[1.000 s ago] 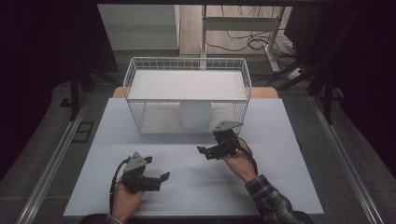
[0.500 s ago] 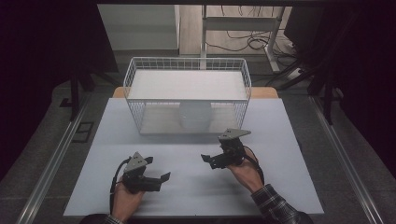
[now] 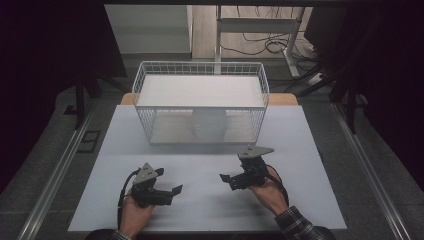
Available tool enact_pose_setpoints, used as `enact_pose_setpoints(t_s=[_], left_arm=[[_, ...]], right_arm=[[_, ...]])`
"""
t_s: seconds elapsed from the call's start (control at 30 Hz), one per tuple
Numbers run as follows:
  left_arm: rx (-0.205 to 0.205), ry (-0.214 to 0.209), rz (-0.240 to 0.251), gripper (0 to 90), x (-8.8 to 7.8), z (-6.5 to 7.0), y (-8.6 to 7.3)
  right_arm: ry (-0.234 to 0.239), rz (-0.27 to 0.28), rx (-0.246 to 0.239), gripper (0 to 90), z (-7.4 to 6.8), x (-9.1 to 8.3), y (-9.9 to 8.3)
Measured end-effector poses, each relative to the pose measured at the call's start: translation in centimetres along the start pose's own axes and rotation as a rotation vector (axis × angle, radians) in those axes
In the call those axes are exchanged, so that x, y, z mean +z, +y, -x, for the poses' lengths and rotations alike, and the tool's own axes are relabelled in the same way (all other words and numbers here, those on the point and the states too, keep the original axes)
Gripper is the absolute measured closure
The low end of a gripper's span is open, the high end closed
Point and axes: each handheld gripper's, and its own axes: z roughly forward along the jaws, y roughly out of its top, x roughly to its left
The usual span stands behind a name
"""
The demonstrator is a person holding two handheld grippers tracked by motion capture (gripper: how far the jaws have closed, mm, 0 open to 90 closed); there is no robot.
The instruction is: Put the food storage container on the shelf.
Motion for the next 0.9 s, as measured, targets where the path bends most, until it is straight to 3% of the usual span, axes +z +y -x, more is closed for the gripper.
enact_pose_setpoints(t_s=[0.37, 0.9], left_arm=[[-0.001, 0.011, -0.022, 5.7, -0.2, -0.5, -0.1], [-0.017, 0.054, -0.002, 5.9, -1.8, -1.3, -0.2]], right_arm=[[-0.020, -0.020, -0.002, 0.0, 0.1, -1.2, -1.4], [-0.060, 0.019, 0.017, 0.0, 0.5, -4.0, -3.0]])
